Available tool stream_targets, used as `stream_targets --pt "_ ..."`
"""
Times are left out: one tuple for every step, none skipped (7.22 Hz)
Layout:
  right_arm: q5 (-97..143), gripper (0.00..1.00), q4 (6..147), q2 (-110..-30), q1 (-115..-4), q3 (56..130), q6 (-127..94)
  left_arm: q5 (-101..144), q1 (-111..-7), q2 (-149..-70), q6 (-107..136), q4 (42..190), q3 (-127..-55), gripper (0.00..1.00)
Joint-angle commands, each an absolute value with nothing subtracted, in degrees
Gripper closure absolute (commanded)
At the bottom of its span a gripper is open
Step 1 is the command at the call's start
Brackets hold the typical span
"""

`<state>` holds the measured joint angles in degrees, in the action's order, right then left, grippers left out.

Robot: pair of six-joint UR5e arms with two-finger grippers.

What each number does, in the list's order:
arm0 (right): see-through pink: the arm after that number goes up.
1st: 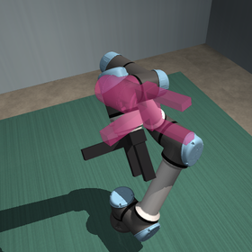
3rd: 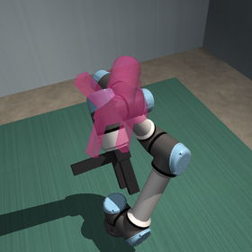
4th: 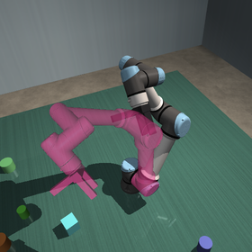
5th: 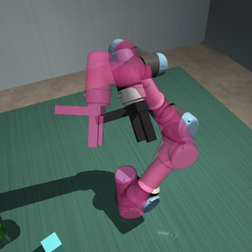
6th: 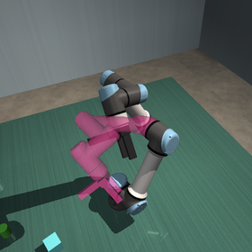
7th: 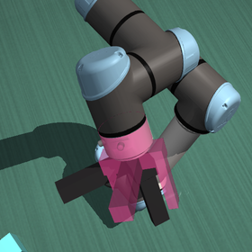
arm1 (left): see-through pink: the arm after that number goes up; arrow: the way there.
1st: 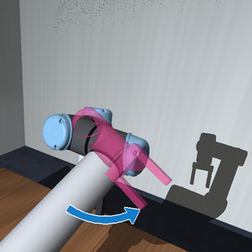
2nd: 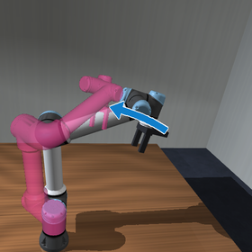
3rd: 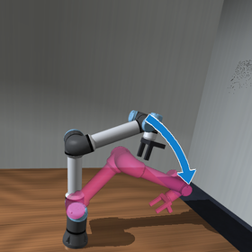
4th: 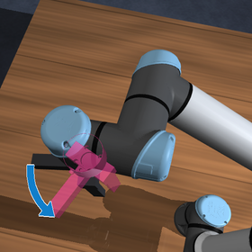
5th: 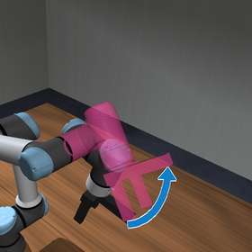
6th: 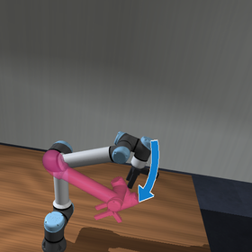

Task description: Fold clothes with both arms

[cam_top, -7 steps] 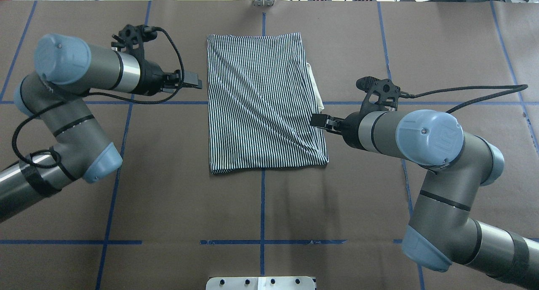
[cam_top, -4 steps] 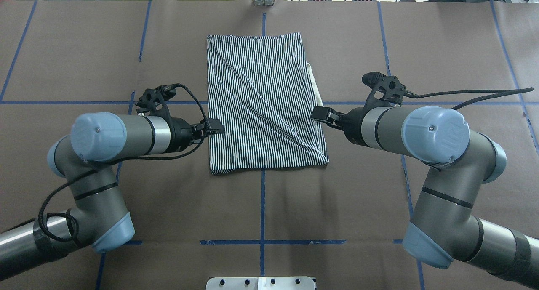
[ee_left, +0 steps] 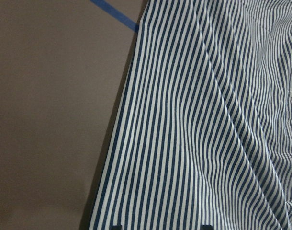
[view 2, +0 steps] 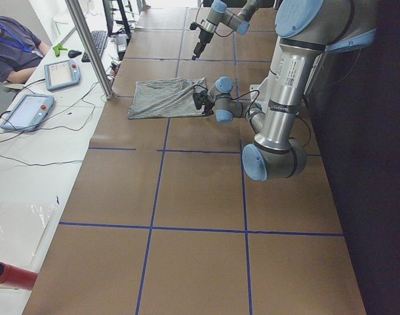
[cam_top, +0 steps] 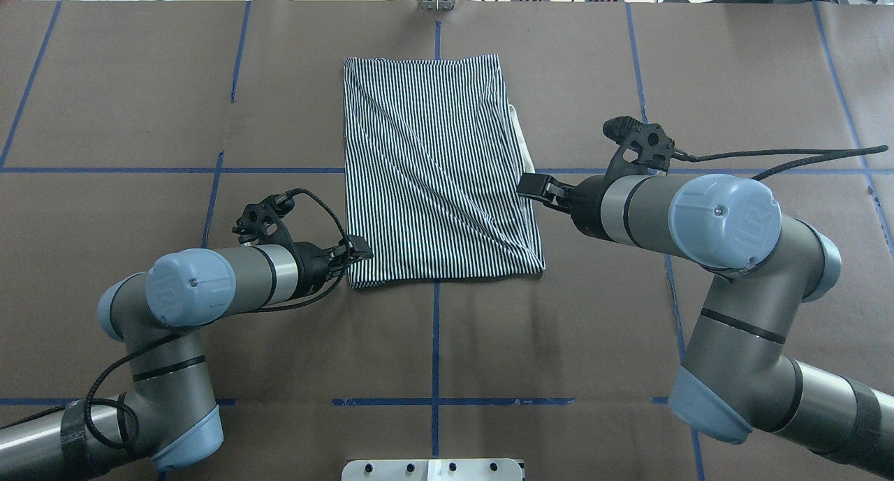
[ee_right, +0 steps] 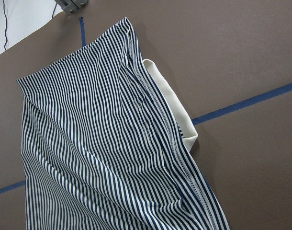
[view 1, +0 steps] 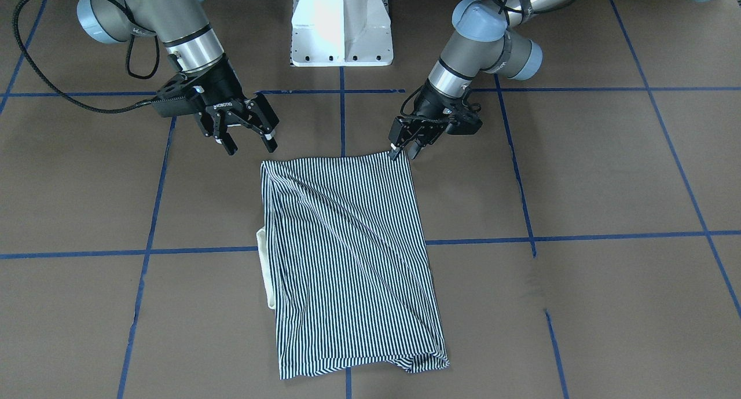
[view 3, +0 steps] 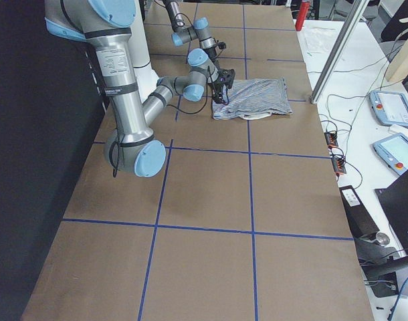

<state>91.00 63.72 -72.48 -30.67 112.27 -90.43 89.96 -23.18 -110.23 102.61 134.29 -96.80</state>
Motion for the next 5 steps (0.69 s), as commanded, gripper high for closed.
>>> stream_targets --pt "90.97 0.02 63.72 -72.51 -30.67 112.24 -90.35 89.65 -22.85 -110.39 102.74 131.84 -96.94 0.37" --pt "90.97 0.02 63.72 -72.51 -30.67 112.24 -90.35 89.65 -22.33 -110.48 102.74 131.75 -96.77 0.37" --pt "90.97 0.02 63.72 -72.51 -30.67 112.24 -90.44 89.65 -21.19 -110.65 102.74 131.75 -96.68 0.37" --pt "90.97 0.02 63.72 -72.51 -30.67 112.24 -90.35 89.65 -20.92 -110.65 102.74 131.75 -96.59 0.37" --pt "90.88 0.02 63.81 -72.6 -30.67 112.24 -90.35 89.65 -20.83 -110.92 102.74 131.75 -96.59 0.37"
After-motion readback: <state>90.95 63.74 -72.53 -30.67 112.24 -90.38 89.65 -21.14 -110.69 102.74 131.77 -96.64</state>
